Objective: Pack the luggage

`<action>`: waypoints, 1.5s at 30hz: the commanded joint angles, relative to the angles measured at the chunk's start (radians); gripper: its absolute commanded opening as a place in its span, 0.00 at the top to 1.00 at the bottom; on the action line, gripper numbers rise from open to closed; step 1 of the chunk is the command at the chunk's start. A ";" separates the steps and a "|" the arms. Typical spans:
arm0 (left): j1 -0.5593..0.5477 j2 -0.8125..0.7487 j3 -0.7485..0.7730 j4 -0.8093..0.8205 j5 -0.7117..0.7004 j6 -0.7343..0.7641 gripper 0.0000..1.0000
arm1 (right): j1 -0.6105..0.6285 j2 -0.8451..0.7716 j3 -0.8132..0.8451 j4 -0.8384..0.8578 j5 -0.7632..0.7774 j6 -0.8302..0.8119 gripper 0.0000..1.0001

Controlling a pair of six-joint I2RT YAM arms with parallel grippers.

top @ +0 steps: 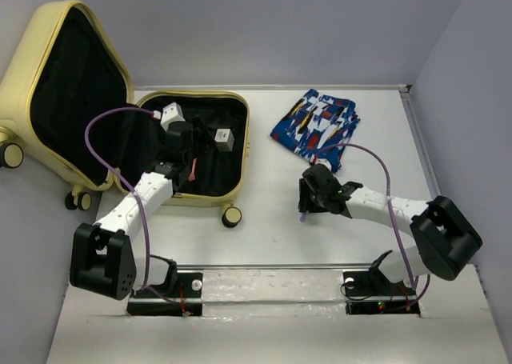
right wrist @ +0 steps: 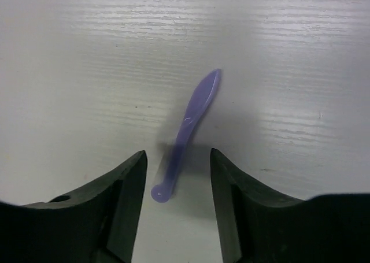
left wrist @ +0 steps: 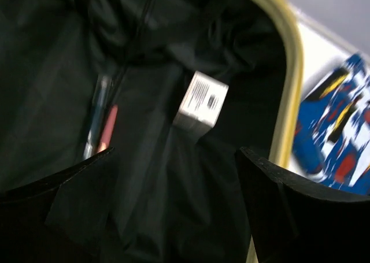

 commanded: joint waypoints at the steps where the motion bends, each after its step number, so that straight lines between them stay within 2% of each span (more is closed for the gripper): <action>1: -0.017 -0.105 -0.046 0.091 0.073 -0.072 0.08 | 0.033 0.075 0.077 0.005 0.041 -0.008 0.53; 5: -0.061 -0.264 -0.057 0.083 0.131 -0.053 0.09 | 0.055 0.153 0.114 -0.008 0.064 0.007 0.68; 6: -0.084 -0.295 -0.057 0.079 0.157 -0.053 0.09 | 0.055 0.169 0.121 -0.013 0.072 0.012 0.77; 9: -0.133 -0.415 -0.043 0.043 0.236 -0.039 0.10 | 0.064 0.187 0.140 -0.018 0.088 0.030 0.93; 11: -0.144 -0.469 -0.035 -0.001 0.277 -0.011 0.10 | 0.064 0.175 0.157 -0.021 0.104 0.026 0.93; 16: -0.144 -0.608 -0.051 -0.081 0.254 0.047 0.09 | 0.089 0.039 0.255 -0.025 0.087 -0.022 0.93; 19: -0.144 -0.638 -0.086 -0.081 0.225 0.053 0.09 | 0.119 0.009 0.408 -0.015 0.023 -0.056 0.93; 21: -0.144 -0.664 -0.091 -0.078 0.237 0.050 0.09 | 0.135 0.046 0.573 -0.009 -0.060 -0.066 0.93; 24: -0.144 -0.696 -0.098 -0.060 0.239 0.055 0.09 | 0.170 0.211 0.768 0.019 -0.201 -0.073 0.93; 25: -0.144 -0.699 -0.095 -0.063 0.231 0.062 0.09 | 0.203 0.314 0.913 0.009 -0.217 -0.085 0.93; 28: -0.144 -0.711 -0.094 -0.072 0.219 0.067 0.09 | 0.228 0.437 1.170 -0.135 -0.131 -0.126 0.93; 29: -0.144 -0.716 -0.095 -0.072 0.230 0.066 0.09 | 0.228 0.453 1.177 -0.152 -0.094 -0.132 0.93; 31: -0.144 -0.717 -0.103 -0.070 0.239 0.064 0.09 | 0.228 0.416 1.114 -0.168 0.071 -0.146 0.93; 32: -0.143 -0.717 -0.103 -0.070 0.266 0.064 0.10 | 0.213 0.381 0.979 -0.168 0.119 -0.142 0.92; 34: -0.143 -0.717 -0.104 -0.066 0.289 0.063 0.09 | 0.175 0.268 0.819 -0.166 0.118 -0.114 0.77; 35: -0.141 -0.717 -0.103 -0.061 0.314 0.063 0.09 | 0.141 0.196 0.666 -0.168 0.092 -0.108 0.65; 38: -0.140 -0.711 -0.092 -0.056 0.349 0.069 0.09 | 0.132 0.106 0.431 -0.188 0.110 -0.082 0.53; 42: -0.138 -0.707 -0.081 -0.058 0.372 0.082 0.09 | 0.132 0.059 0.269 -0.217 0.112 -0.030 0.48; 45: -0.140 -0.699 -0.086 -0.058 0.375 0.082 0.09 | 0.132 0.114 0.237 -0.216 0.136 -0.019 0.46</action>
